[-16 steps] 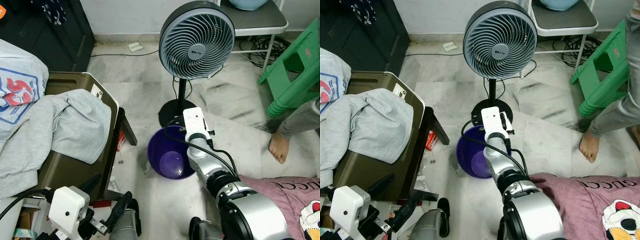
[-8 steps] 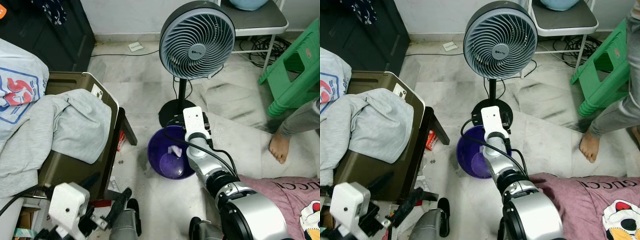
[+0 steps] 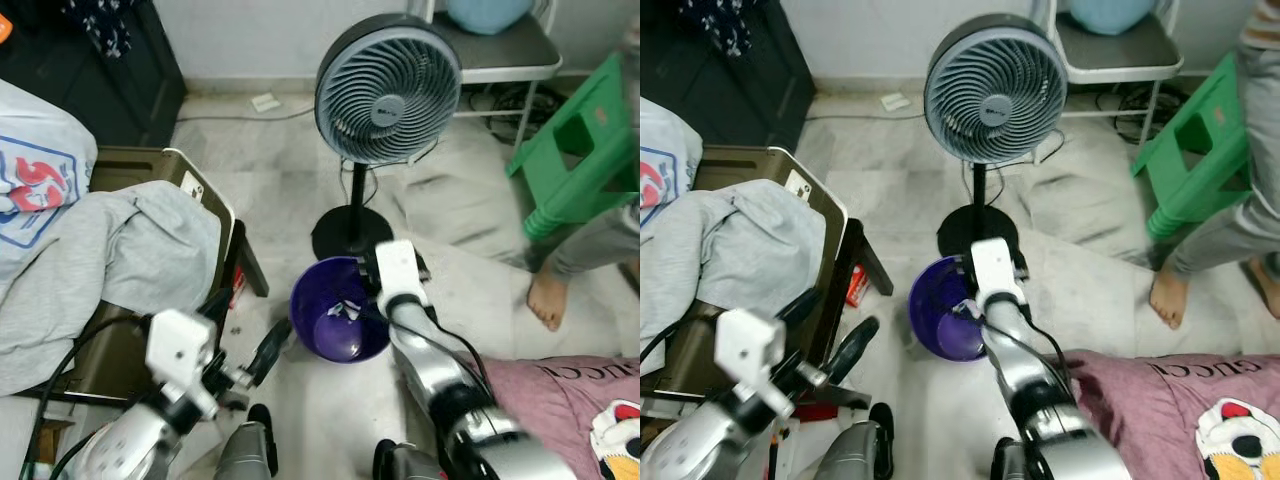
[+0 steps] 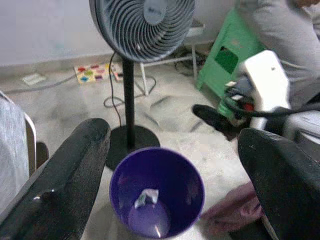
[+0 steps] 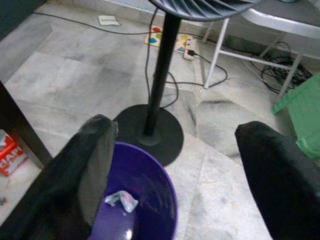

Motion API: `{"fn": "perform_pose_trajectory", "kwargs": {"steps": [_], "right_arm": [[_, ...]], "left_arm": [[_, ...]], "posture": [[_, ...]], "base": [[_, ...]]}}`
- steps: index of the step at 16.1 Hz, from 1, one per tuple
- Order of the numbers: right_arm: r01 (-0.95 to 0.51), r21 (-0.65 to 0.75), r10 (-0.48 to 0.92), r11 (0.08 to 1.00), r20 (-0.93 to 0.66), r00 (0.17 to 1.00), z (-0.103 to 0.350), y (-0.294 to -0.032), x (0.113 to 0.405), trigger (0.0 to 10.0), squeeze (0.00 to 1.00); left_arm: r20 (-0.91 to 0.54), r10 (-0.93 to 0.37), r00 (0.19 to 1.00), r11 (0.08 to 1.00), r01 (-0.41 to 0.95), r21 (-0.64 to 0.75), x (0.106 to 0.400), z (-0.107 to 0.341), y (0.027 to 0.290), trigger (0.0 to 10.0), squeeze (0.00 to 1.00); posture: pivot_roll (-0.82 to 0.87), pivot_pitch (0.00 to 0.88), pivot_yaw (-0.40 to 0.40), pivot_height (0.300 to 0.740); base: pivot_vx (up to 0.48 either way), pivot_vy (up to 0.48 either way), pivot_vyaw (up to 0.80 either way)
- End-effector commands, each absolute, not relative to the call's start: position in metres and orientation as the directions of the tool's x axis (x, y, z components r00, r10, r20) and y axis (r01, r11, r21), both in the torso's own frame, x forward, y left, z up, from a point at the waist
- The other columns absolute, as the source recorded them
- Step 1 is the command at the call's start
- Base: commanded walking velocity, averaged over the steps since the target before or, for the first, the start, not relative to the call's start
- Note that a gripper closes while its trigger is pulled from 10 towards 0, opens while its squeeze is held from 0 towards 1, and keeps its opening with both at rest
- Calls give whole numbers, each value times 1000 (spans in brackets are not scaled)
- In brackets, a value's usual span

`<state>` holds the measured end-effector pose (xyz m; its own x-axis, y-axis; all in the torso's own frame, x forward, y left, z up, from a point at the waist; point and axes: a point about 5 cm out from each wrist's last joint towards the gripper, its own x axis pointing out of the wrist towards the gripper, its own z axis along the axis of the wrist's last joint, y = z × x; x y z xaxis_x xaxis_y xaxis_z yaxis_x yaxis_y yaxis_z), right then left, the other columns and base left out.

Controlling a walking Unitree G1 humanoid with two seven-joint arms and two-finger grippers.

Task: Clean up the room

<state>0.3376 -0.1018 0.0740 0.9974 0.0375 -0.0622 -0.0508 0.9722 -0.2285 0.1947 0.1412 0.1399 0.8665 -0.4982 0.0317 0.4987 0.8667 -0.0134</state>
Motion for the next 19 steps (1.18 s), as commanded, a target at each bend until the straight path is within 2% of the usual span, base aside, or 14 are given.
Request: {"fn": "perform_pose_trajectory", "kwargs": {"steps": [1,2,3,6,8,12,16,17,19], "right_arm": [[-81,-223,79,971,-20,997,80,-98,334,10000,1000],[-111,-227,115,968,4,993,82,-104,326,10000,1000],[-132,-230,140,964,19,990,83,-106,320,10000,1000],[-198,-210,210,957,36,977,84,-117,304,10000,1000],[-224,-234,247,946,71,966,90,-121,302,10000,1000],[-198,-220,211,955,37,977,91,-144,295,10000,1000],[-250,-226,274,941,80,958,106,-135,307,10000,1000],[-267,-187,285,945,81,955,112,-132,310,10000,1000],[-321,-201,347,925,108,932,122,-127,307,10000,1000]], "left_arm": [[26,-489,872,872,489,-8,199,135,139,10000,0],[58,-473,879,881,474,9,214,135,135,10000,0],[74,-471,879,882,471,18,219,136,132,10000,0],[131,-444,886,896,443,42,245,138,125,10000,0],[151,-440,885,898,436,57,253,141,124,10000,0],[195,-408,892,913,403,66,268,138,125,10000,0],[217,-405,888,914,402,58,276,137,119,10000,0],[225,-412,883,910,410,59,278,137,119,10000,0],[236,-423,875,905,419,72,282,137,120,10000,0]], "posture": [[89,145,32,740],[63,103,34,740],[58,95,34,740],[22,0,40,740],[18,0,43,740],[-13,0,49,740],[-21,0,51,740],[-27,0,55,740],[-29,0,60,740]], "base": [[0,0,0],[0,0,0],[0,0,0],[0,0,0],[0,0,0],[0,0,0],[0,0,0],[0,0,0],[0,0,0]]}}
